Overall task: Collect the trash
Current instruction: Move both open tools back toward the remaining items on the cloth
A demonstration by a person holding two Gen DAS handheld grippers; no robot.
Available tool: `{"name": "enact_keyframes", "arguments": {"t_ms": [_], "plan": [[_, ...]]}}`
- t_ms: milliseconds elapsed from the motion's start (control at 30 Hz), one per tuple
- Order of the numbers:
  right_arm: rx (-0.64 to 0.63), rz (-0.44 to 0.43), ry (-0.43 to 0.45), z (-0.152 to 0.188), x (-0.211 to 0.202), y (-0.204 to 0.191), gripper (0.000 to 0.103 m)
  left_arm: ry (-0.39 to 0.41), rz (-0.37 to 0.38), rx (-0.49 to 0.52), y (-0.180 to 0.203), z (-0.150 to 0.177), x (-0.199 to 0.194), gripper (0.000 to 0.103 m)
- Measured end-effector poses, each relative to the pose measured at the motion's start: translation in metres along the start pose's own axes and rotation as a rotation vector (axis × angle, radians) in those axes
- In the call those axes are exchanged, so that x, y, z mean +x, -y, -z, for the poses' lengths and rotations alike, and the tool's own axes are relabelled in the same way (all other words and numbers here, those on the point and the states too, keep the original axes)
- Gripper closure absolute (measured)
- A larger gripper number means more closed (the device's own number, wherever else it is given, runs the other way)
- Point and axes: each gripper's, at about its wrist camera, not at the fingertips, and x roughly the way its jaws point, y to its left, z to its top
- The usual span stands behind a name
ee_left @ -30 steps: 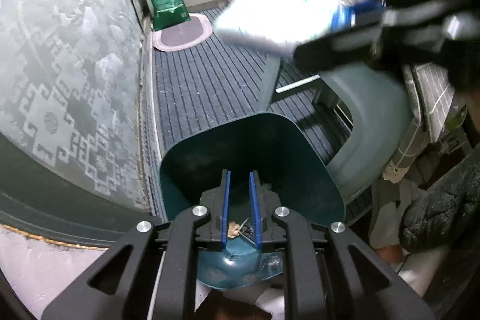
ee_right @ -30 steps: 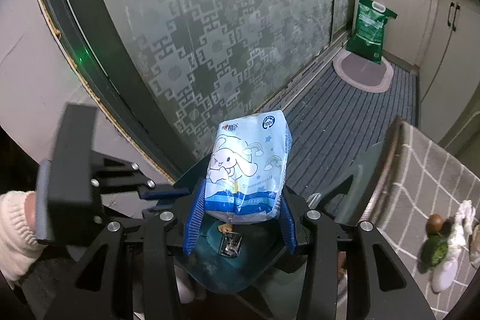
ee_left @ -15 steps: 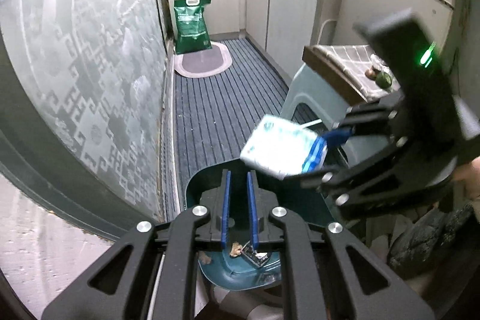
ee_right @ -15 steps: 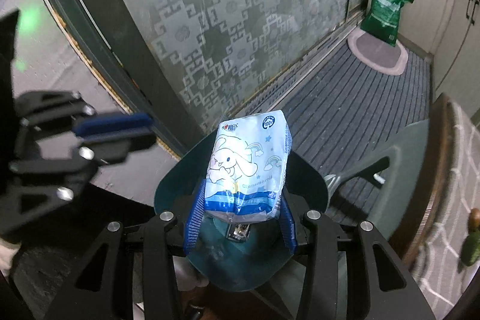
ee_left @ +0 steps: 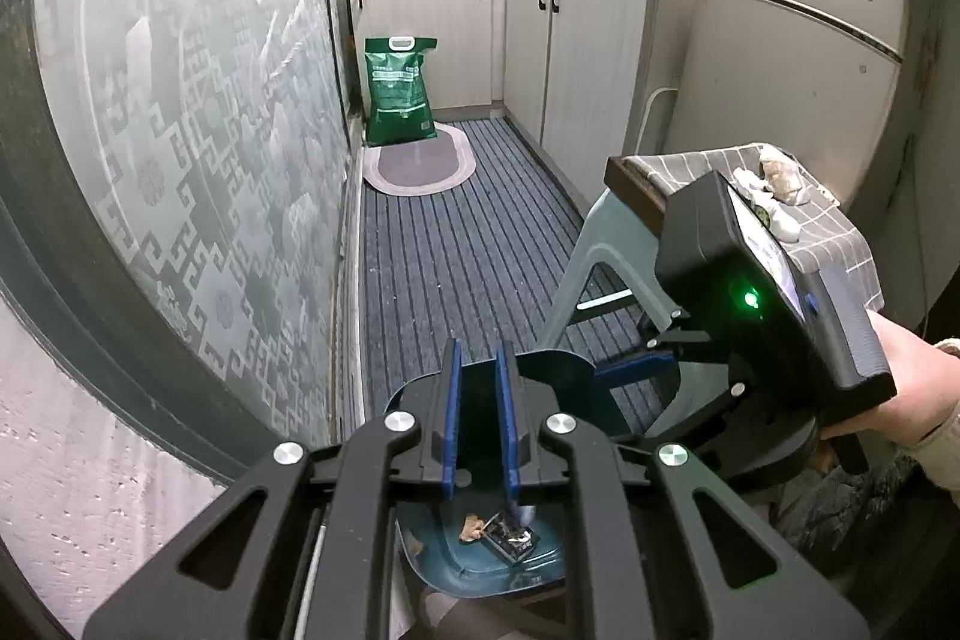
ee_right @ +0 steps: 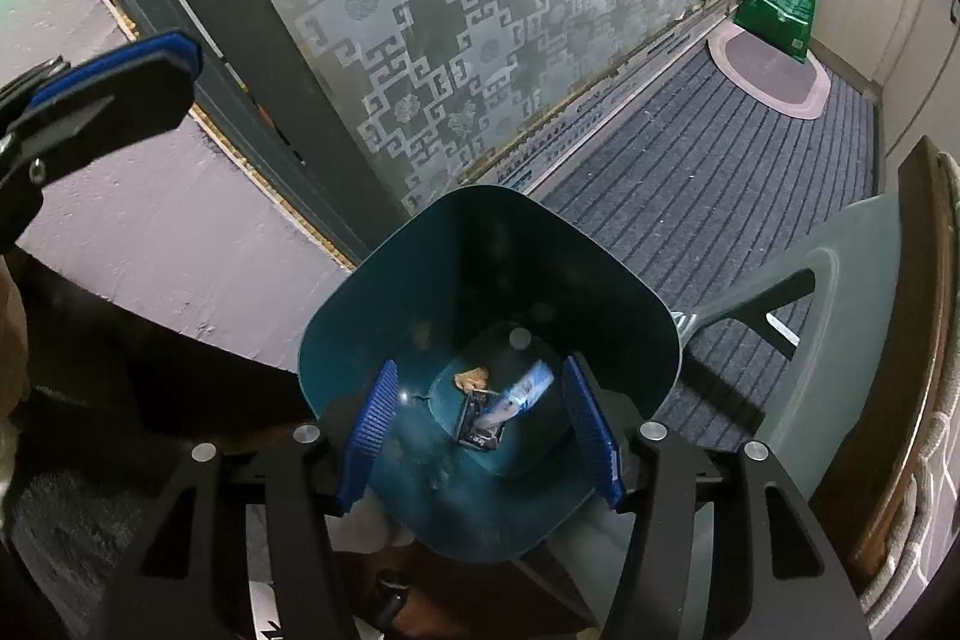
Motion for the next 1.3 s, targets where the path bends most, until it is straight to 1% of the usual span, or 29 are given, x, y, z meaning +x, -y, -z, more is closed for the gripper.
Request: {"name": "enact_keyframes", "arguments": {"t_ms": [167, 333, 467, 500, 600, 733, 800, 900, 1133, 1200, 1300], "plan": [[0.001, -0.041, 0.026, -0.001, -0.009, -0.003, 0.045, 0.020, -0.005, 0.001, 0.006, -0.006, -0.004, 0.089], [-0.001, -0.060, 0.088, -0.003, -0.029, -0.003, 0.045, 0.049, -0.005, 0.002, 0.015, -0.016, -0.010, 0.086], [-0.003, -0.080, 0.161, -0.003, -0.052, -0.002, 0.051, 0.064, -0.006, 0.006, 0.019, -0.023, -0.012, 0.082], [-0.003, -0.082, 0.177, -0.003, -0.057, -0.001, 0.053, 0.070, -0.008, 0.002, 0.020, -0.025, -0.013, 0.080], [-0.004, -0.072, 0.231, 0.001, -0.077, 0.004, 0.057, 0.088, -0.009, -0.009, 0.022, -0.031, -0.015, 0.078], [0.020, -0.059, 0.298, 0.007, -0.102, 0.018, 0.058, 0.101, 0.003, -0.012, 0.031, -0.039, -0.012, 0.073], [0.036, -0.048, 0.321, 0.011, -0.112, 0.028, 0.059, 0.101, 0.011, 0.000, 0.038, -0.042, -0.009, 0.072], [0.064, -0.031, 0.352, 0.018, -0.125, 0.044, 0.061, 0.099, 0.029, 0.021, 0.052, -0.046, -0.002, 0.068], [0.125, 0.009, 0.406, 0.036, -0.154, 0.081, 0.061, 0.091, 0.064, 0.060, 0.084, -0.056, 0.014, 0.065], [0.150, 0.030, 0.421, 0.043, -0.164, 0.095, 0.061, 0.088, 0.073, 0.070, 0.092, -0.059, 0.019, 0.062], [0.188, 0.048, 0.439, 0.052, -0.175, 0.114, 0.061, 0.075, 0.083, 0.093, 0.106, -0.061, 0.028, 0.061]]}}
